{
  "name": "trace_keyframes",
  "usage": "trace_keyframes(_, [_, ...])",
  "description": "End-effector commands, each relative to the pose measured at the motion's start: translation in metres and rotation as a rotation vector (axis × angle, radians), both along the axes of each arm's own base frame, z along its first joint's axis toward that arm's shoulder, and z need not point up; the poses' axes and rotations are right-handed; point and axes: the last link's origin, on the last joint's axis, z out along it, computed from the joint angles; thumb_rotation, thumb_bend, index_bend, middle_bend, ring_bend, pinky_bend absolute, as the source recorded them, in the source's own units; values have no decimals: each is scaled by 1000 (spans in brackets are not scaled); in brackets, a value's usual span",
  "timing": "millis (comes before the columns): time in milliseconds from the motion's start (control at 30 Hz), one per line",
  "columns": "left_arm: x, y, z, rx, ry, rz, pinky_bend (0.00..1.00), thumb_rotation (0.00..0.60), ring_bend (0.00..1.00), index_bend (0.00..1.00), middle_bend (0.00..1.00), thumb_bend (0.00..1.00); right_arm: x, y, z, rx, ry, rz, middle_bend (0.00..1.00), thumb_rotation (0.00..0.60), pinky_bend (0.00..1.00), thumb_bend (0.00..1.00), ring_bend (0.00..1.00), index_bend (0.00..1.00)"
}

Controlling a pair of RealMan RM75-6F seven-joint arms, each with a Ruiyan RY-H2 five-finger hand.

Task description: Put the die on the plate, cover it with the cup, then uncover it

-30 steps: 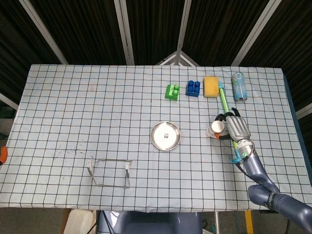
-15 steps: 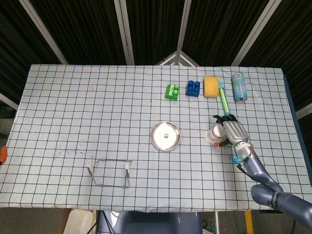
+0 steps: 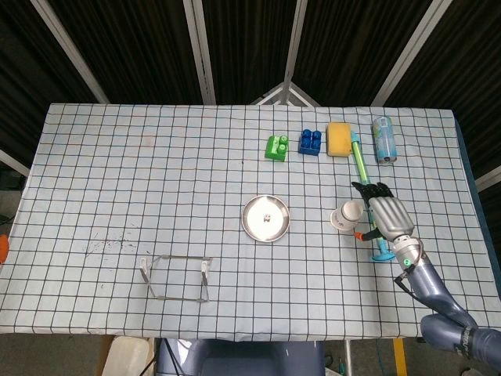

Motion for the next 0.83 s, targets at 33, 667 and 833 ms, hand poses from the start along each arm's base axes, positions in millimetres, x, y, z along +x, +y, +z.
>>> trace_keyframes(33, [0, -1, 1, 3, -4, -2, 29, 600, 0, 357, 0, 678, -8, 48, 30, -100, 70, 28, 169, 600, 0, 47, 101, 9])
trace_keyframes(667, [0, -11, 15, 38, -54, -21, 29, 600, 0, 356, 0, 678, -39, 173, 56, -315, 233, 0, 169, 600, 0, 51, 106, 99])
trace_keyframes(833, [-3, -11, 19, 51, -66, -19, 29, 600, 0, 356, 0, 679, -35, 176, 59, -349, 239, 8, 169, 600, 0, 52, 105, 99])
